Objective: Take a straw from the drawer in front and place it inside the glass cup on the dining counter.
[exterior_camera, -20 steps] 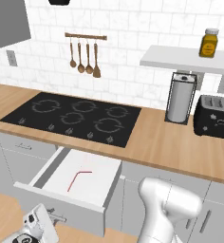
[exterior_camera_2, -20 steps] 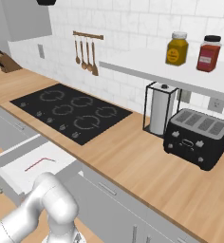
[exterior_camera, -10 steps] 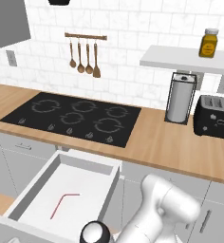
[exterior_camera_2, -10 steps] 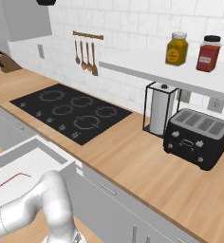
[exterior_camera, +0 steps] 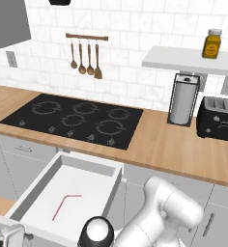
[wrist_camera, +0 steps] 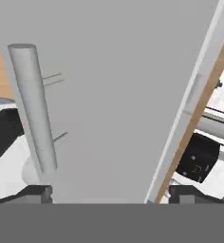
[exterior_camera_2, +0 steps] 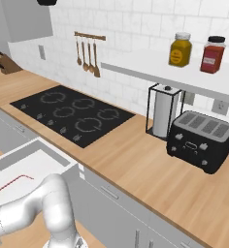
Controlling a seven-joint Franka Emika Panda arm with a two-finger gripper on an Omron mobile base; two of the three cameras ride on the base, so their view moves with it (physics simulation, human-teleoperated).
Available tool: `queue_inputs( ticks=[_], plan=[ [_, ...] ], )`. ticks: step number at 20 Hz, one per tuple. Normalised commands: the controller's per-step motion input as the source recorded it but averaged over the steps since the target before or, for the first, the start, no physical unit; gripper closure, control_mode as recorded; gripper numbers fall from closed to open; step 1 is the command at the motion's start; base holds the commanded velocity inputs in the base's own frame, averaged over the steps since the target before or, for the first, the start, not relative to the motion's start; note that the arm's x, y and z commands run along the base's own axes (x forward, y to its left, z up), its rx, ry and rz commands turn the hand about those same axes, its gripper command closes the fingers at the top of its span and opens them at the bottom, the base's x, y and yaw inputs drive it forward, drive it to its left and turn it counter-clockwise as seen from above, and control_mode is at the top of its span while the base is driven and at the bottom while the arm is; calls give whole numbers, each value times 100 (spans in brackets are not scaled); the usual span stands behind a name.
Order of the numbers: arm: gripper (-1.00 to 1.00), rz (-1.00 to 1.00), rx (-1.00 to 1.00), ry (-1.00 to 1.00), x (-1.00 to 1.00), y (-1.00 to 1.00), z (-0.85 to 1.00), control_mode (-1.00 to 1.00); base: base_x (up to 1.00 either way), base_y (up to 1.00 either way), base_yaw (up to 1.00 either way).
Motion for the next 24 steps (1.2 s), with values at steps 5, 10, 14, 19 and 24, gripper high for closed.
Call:
queue_inputs(
  ticks=[5, 10, 14, 19, 24],
  plan=[
    [-100, 0, 63, -35, -35, -100, 100, -100, 0, 0, 0],
    [-100, 0, 64, -50, -13, -100, 85, -100, 0, 0, 0],
    [-100, 0, 67, -54, -8, -100, 73, -100, 0, 0, 0],
    [-100, -2, 70, -17, -11, -94, 98, -100, 0, 0, 0],
    [-100, -14, 40, 22, 5, -47, 90, -100, 0, 0, 0]
  ],
)
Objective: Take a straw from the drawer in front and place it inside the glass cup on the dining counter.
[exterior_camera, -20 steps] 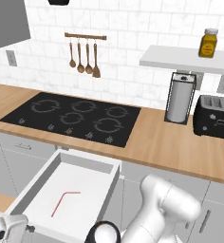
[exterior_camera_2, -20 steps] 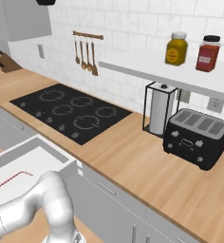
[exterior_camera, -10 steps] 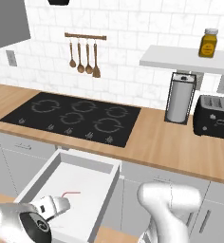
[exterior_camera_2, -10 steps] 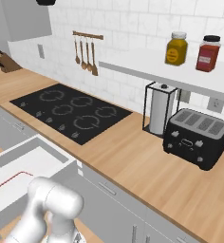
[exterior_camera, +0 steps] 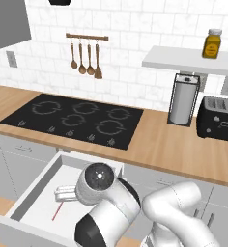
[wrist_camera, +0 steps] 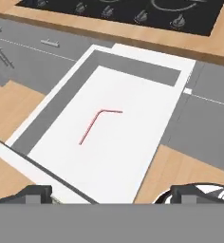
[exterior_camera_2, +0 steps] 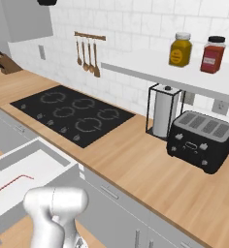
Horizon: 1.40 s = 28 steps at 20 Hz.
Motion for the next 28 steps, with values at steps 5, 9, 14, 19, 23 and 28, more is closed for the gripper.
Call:
queue_inputs(
  ticks=[5, 9, 14, 19, 23, 28],
  plan=[
    [-100, -25, 11, 54, 25, -2, 28, -100, 0, 0, 0],
    [-100, -33, 4, 27, 24, 0, -6, -100, 0, 0, 0],
    [-100, -41, 0, -5, 25, 1, -41, -100, 0, 0, 0],
    [-100, -19, 9, 3, 34, -25, -38, -100, 0, 0, 0],
    [-100, -4, 6, 13, 68, -1, -42, -100, 0, 0, 0],
    [-100, -1, 0, 2, 51, 6, -47, -100, 0, 0, 0]
  ],
)
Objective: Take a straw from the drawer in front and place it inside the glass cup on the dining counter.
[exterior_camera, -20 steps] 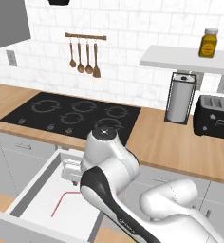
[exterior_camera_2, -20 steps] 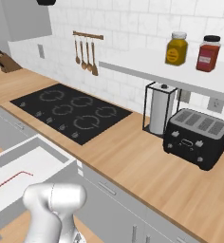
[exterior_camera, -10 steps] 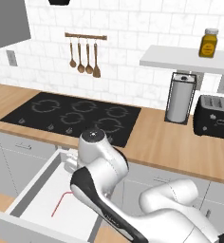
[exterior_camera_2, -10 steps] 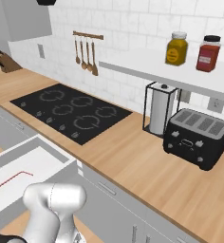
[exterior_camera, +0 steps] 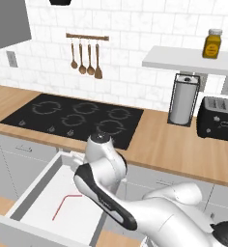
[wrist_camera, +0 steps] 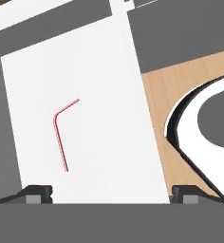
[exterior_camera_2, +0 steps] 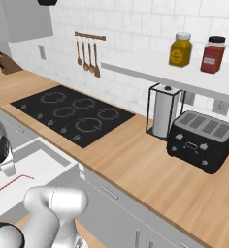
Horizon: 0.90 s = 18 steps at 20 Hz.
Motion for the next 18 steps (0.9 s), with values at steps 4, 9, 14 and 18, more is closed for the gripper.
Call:
queue_inputs(
  ticks=[4, 9, 14, 18],
  plan=[
    [-100, 0, -1, 5, 57, 32, -43, -100, 0, 0, 0],
    [-100, 0, -5, 18, 59, 48, -48, -100, 0, 0, 0],
    [-100, 0, -9, 14, 57, 53, -42, -100, 0, 0, 0],
    [-100, -2, -14, 3, 30, 28, -33, -100, 0, 0, 0]
  ],
)
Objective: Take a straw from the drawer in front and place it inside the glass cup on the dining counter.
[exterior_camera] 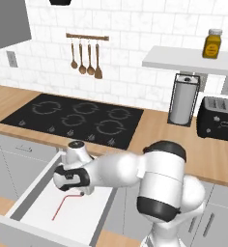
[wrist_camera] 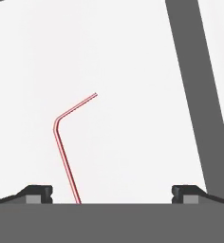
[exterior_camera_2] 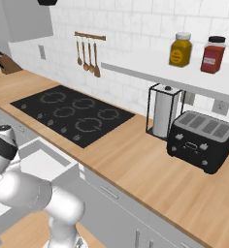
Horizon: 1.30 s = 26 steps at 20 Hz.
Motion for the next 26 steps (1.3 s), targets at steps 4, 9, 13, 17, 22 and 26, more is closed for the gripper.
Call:
queue_inputs(
  ticks=[4, 9, 13, 17, 22, 26],
  plan=[
    [-100, 0, -9, 0, 7, 1, -46, -100, 0, 0, 0],
    [-100, 0, -1, 0, 13, 0, -48, -100, 0, 0, 0],
    [-100, 0, 0, 0, 20, 0, -35, -100, 0, 0, 0],
    [-100, 0, 0, 0, 27, 0, -31, -100, 0, 0, 0],
    [-100, 0, 0, -7, 2, 15, -38, -100, 0, 0, 0],
    [-100, 0, 0, -9, 16, 4, -27, -100, 0, 0, 0]
  ],
)
